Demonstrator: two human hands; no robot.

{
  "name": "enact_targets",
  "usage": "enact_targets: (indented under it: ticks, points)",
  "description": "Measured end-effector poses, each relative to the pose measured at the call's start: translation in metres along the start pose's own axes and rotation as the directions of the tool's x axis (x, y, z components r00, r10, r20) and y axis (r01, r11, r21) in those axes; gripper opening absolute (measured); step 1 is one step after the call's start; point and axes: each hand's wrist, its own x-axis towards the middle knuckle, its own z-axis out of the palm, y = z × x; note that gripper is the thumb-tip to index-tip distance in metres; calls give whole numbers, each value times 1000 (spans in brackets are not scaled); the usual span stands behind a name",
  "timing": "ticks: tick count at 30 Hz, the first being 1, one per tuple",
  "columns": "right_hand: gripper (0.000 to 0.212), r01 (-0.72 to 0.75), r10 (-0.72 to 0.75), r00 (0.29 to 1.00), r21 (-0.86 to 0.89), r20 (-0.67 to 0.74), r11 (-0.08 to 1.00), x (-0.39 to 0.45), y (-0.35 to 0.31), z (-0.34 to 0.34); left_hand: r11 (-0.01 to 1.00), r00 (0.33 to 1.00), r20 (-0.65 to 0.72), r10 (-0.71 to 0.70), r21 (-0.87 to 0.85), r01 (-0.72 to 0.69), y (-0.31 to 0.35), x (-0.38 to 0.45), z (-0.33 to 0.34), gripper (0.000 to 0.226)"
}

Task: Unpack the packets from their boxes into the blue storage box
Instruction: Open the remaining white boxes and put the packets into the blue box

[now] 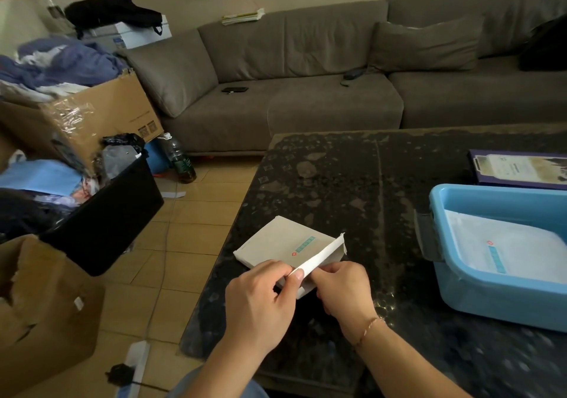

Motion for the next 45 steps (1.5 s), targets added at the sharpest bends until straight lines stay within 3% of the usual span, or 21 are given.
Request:
enact_targets:
  ticks: [5, 11, 15, 21, 22, 25, 26, 28, 30, 31, 32, 33, 34, 35, 37, 39, 41, 45]
  points:
    - [34, -17, 18, 1000, 130, -4, 991, -30, -4, -21, 1000, 1000, -23, -13, -23, 13, -4, 6, -5, 54]
    - [20, -47, 44, 998, 69, 35, 997, -48, 10, -46, 1000, 1000, 18, -3, -14, 3, -3, 5, 0, 49]
    - [18, -43, 40, 999, 128, 30, 991, -50, 14, -48, 997, 997, 68, 26, 70, -30, 2, 6, 2, 47]
    - [19, -127, 124, 992, 180, 25, 976, -65, 20, -69, 972, 953, 273, 133, 153, -180, 8, 0, 4, 32]
    - [20, -135, 132, 991, 182, 31, 974, -70, 21, -76, 963, 929, 332, 165, 148, -224, 10, -3, 4, 35]
    - [19, -101, 100, 995, 142, 8, 985, -85, 22, -93, 914, 822, 507, 261, 146, -379, 23, -11, 8, 75]
    - [18, -63, 64, 998, 115, -10, 991, -88, 20, -97, 892, 803, 506, 315, 130, -432, 31, -13, 11, 78]
    - [18, 49, -48, 999, 45, -5, 998, -96, 12, -105, 875, 820, 376, 431, 49, -482, 47, -15, 21, 58]
    - [17, 227, -227, 973, -7, 35, 974, -104, 1, -112, 907, 895, 149, 420, -77, -413, 63, -16, 29, 33]
    - [17, 321, -320, 947, -26, 36, 947, -109, -3, -114, 941, 952, 50, 303, -176, -290, 76, -13, 27, 25]
    - [17, 412, -413, 911, -51, -4, 910, -114, -5, -117, 945, 995, -4, 98, -312, -94, 91, -9, 22, 19]
    - [19, 493, -500, 859, -87, -108, 866, -118, -3, -119, 876, 990, -27, -140, -470, 111, 106, -4, 16, 19]
    - [20, 549, -563, 795, -124, -225, 826, -122, -1, -124, 754, 941, -43, -336, -612, 241, 120, 0, 11, 22]
    - [22, 564, -579, 749, -147, -321, 812, -124, 0, -130, 640, 886, -37, -462, -705, 305, 131, 5, 6, 27]
    - [48, 590, -542, 714, -37, -443, 807, -125, -3, -141, 423, 805, 66, -589, -824, 378, 150, 17, 1, 34]
    - [61, 586, -470, 758, 154, -453, 796, -117, -6, -156, 279, 795, 203, -572, -863, 421, 169, 26, 3, 42]
    - [63, 488, -377, 858, 324, -349, 810, -109, -15, -177, 276, 843, 297, -448, -851, 447, 190, 30, 9, 43]
    - [66, 470, -367, 860, 271, -354, 840, -101, -33, -233, 334, 859, 441, -260, -793, 509, 203, 54, 14, 44]
